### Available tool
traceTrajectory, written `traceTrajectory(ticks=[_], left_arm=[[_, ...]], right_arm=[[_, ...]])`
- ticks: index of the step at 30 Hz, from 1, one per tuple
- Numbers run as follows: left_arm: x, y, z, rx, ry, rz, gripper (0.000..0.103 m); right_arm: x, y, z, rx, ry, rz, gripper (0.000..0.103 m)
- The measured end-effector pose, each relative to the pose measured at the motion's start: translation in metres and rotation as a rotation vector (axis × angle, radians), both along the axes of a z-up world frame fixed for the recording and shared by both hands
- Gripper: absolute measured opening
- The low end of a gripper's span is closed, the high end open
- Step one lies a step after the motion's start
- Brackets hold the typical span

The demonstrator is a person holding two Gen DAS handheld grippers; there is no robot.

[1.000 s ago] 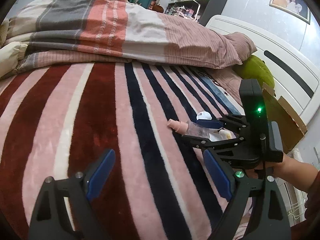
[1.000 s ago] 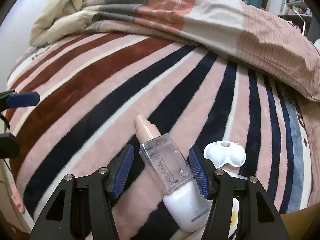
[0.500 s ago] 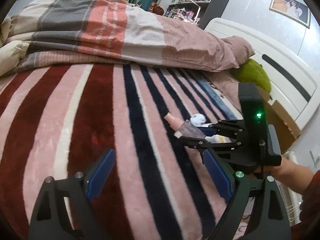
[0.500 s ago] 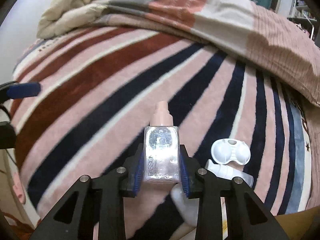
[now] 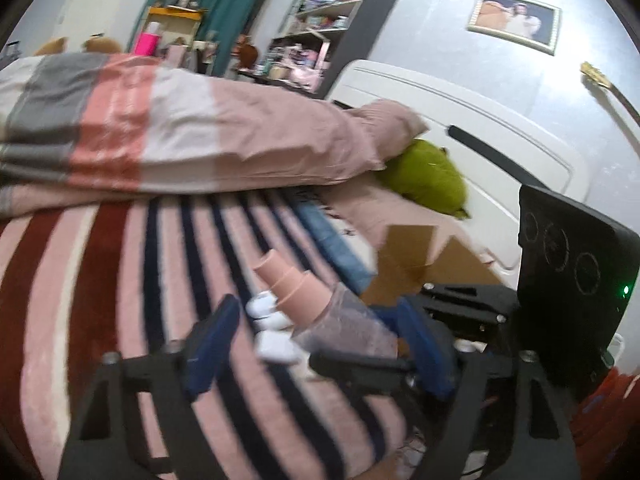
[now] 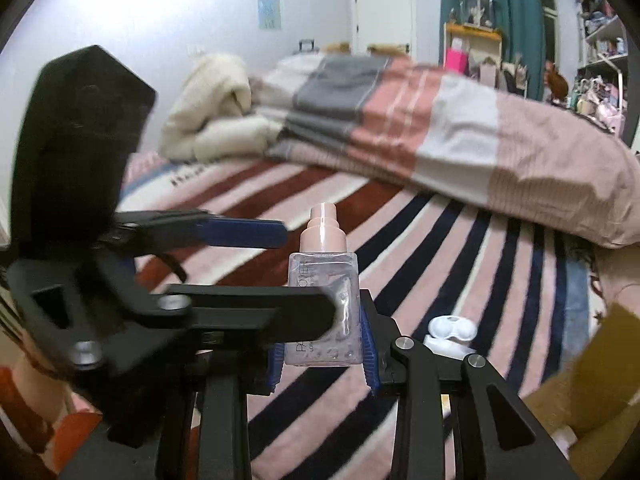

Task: Organize rigid objects
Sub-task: 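Carry the perfume bottle into the cardboard box and release it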

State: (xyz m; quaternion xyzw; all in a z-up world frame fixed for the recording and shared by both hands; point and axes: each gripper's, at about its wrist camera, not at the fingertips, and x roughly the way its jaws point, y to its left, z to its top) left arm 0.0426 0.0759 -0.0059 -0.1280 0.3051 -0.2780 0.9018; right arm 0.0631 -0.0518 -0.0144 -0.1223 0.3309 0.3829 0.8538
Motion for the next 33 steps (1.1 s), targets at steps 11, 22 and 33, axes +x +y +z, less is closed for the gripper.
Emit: traceTrajectory(ticks=[11, 22, 33], left_arm=[[0.027, -0.12, 0.037, 0.058, 0.021, -0.173, 0.047], [0.07, -0.208, 0.009, 0.134, 0.189, -0.3, 0.047], [0.059, -0.191, 0.019, 0.204, 0.095, -0.214, 0.079]], right_arm=[[-0.002, -0.106, 0.04, 0.098, -0.043, -0.134, 0.027], [0.034, -0.188, 0.022, 0.0, 0.102, -0.297, 0.027], [0.029, -0.195, 0.013, -0.114, 0.115, -0.34, 0.039]])
